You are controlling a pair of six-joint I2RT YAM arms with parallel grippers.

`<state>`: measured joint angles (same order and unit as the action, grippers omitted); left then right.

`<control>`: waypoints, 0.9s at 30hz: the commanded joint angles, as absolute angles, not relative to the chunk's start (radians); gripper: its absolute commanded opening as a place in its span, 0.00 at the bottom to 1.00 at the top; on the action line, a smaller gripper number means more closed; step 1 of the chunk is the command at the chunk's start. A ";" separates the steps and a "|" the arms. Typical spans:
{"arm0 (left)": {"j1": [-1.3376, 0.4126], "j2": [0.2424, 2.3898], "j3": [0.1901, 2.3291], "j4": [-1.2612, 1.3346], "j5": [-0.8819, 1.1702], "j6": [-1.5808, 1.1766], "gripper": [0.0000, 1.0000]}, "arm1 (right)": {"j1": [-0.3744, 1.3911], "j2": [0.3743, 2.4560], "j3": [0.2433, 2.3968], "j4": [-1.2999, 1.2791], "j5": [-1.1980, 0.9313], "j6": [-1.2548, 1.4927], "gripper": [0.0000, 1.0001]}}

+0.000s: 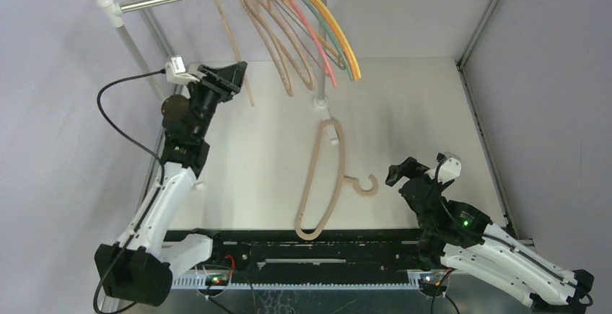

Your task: Organize the hangers

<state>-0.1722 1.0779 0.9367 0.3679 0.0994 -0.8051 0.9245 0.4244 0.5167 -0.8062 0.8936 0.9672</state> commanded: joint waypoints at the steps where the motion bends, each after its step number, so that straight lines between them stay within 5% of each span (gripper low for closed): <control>1: -0.185 0.966 0.847 0.345 0.185 -0.691 0.68 | 0.917 0.439 0.523 -0.758 0.887 0.961 1.00; 11: -0.314 0.748 0.592 0.210 0.041 -0.547 0.70 | 0.916 0.468 0.523 -0.725 0.872 0.938 1.00; 27: -1.056 0.905 0.459 0.072 -0.429 -0.454 0.66 | 0.910 0.478 0.524 -0.691 0.871 0.919 1.00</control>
